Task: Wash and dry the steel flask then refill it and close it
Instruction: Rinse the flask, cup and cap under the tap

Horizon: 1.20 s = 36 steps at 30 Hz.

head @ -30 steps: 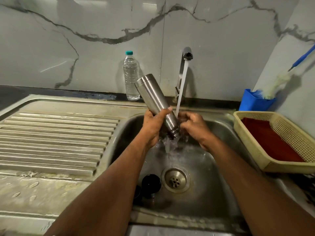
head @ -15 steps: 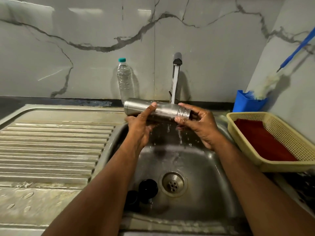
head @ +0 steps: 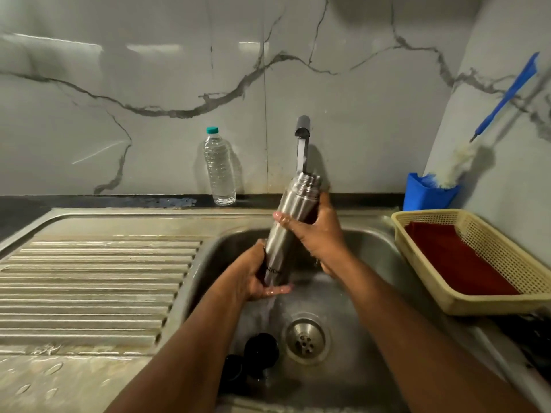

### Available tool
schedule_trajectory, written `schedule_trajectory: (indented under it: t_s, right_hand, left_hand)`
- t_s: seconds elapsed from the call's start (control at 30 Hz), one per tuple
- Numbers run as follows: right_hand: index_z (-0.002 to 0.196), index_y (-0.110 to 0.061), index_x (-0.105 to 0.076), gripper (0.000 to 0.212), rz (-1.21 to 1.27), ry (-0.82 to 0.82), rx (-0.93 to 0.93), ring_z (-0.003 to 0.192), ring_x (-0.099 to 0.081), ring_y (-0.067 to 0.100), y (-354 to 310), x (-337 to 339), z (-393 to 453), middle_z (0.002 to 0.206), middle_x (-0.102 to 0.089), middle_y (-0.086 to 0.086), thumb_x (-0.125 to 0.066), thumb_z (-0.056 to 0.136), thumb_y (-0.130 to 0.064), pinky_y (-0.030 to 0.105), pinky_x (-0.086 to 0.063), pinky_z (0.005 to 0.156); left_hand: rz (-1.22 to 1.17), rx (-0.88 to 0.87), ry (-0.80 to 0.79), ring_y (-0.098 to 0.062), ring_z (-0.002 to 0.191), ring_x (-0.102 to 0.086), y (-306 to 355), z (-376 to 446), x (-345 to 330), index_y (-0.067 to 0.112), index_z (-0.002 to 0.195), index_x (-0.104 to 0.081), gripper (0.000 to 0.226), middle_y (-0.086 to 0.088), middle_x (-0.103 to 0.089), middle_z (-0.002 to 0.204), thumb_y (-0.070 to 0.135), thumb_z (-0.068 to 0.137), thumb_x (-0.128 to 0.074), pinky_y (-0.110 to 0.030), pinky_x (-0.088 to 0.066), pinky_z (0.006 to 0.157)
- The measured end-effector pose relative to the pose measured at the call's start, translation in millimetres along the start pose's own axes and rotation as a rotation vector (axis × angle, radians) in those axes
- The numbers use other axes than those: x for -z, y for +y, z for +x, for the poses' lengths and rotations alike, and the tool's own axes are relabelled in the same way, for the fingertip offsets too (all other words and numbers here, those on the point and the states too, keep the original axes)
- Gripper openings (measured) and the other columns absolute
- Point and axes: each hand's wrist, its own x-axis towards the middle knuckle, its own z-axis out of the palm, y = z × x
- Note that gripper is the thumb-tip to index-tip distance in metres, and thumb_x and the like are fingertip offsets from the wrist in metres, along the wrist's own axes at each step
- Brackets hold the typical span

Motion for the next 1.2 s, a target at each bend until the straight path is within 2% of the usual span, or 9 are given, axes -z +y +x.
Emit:
schedule_trajectory:
  t_s: [0.17,0.3,0.4,0.53,0.63,0.73,0.83,1.07,1.2]
  right_hand:
    - [0.125,-0.029,-0.057,0.074,-0.202,0.172,-0.014,0.100,-0.068,0.011,10,-5,11,0.113,-0.070,-0.008,-0.094,0.064,-0.049,0.039,-0.058,0.091]
    - [0.123,-0.027,-0.062,0.071,-0.375,0.083,0.012,0.097,-0.068,0.012,10,2,15,0.110,-0.072,-0.007,-0.093,0.065,-0.053,0.034,-0.058,0.086]
    - [0.126,-0.024,-0.059,0.074,-0.412,0.134,0.002,0.098,-0.068,0.015,7,2,17,0.112,-0.071,-0.005,-0.093,0.066,-0.052,0.031,-0.056,0.085]
    - [0.129,-0.021,-0.055,0.073,-0.464,0.119,0.002,0.099,-0.067,0.013,0,3,20,0.117,-0.069,-0.004,-0.090,0.072,-0.049,0.024,-0.054,0.077]
    - [0.134,-0.020,-0.053,0.076,-0.470,0.059,0.029,0.095,-0.064,0.009,-4,7,18,0.121,-0.068,-0.003,-0.090,0.073,-0.046,0.016,-0.047,0.070]
    - [0.135,-0.022,-0.050,0.076,-0.474,0.093,0.047,0.105,-0.067,0.015,-8,11,16,0.123,-0.067,-0.002,-0.090,0.074,-0.045,0.022,-0.051,0.079]
    - [0.132,-0.023,-0.052,0.072,-0.498,0.095,0.046,0.098,-0.064,0.012,-13,14,16,0.114,-0.064,-0.008,-0.090,0.074,-0.045,0.021,-0.048,0.076]
    - [0.133,-0.024,-0.052,0.078,-0.645,0.000,0.084,0.104,-0.065,0.014,-22,20,16,0.121,-0.068,-0.004,-0.091,0.070,-0.049,0.032,-0.054,0.086]
    - [0.138,-0.028,-0.050,0.085,-0.983,-0.077,0.120,0.105,-0.067,0.023,-33,27,19,0.125,-0.069,0.001,-0.092,0.067,-0.050,0.040,-0.057,0.088]
  left_hand:
    - [0.278,-0.068,0.083,-0.036,0.092,-0.071,2,-4,2,0.005,0.112,-0.067,0.032,-0.019,-0.070,0.103,0.023,0.107,-0.041,-0.056,-0.063,0.082]
    - [0.390,-0.242,0.083,-0.028,0.076,-0.070,3,-5,-1,0.007,0.099,-0.075,0.032,-0.015,-0.070,0.085,0.007,0.102,-0.043,-0.053,-0.063,0.087]
    - [0.516,-0.369,0.024,-0.020,0.069,-0.068,2,-4,-2,0.013,0.105,-0.078,0.038,-0.009,-0.074,0.080,-0.001,0.098,-0.043,-0.046,-0.063,0.083]
    - [0.684,-0.426,-0.032,-0.033,0.094,-0.074,0,2,0,0.017,0.106,-0.075,0.043,-0.016,-0.078,0.099,-0.014,0.085,-0.054,-0.049,-0.062,0.088]
    - [0.744,-0.423,-0.054,-0.029,0.097,-0.074,0,3,1,0.018,0.108,-0.074,0.044,-0.016,-0.078,0.104,-0.014,0.081,-0.062,-0.047,-0.063,0.093]
    - [0.751,-0.388,-0.100,-0.028,0.108,-0.073,1,4,1,0.023,0.116,-0.072,0.053,-0.010,-0.077,0.109,-0.013,0.077,-0.072,-0.050,-0.063,0.093]
    - [0.774,-0.381,-0.104,-0.026,0.109,-0.072,2,3,1,0.025,0.115,-0.073,0.052,-0.005,-0.079,0.107,-0.008,0.075,-0.079,-0.047,-0.063,0.093]
    - [0.725,-0.366,-0.148,-0.021,0.103,-0.077,3,5,4,0.023,0.120,-0.072,0.050,0.000,-0.082,0.105,-0.010,0.083,-0.072,-0.045,-0.061,0.091]
    - [0.537,-0.423,0.023,-0.034,0.083,-0.071,8,2,15,0.011,0.097,-0.071,0.023,-0.024,-0.076,0.105,-0.007,0.097,-0.058,-0.048,-0.060,0.081]
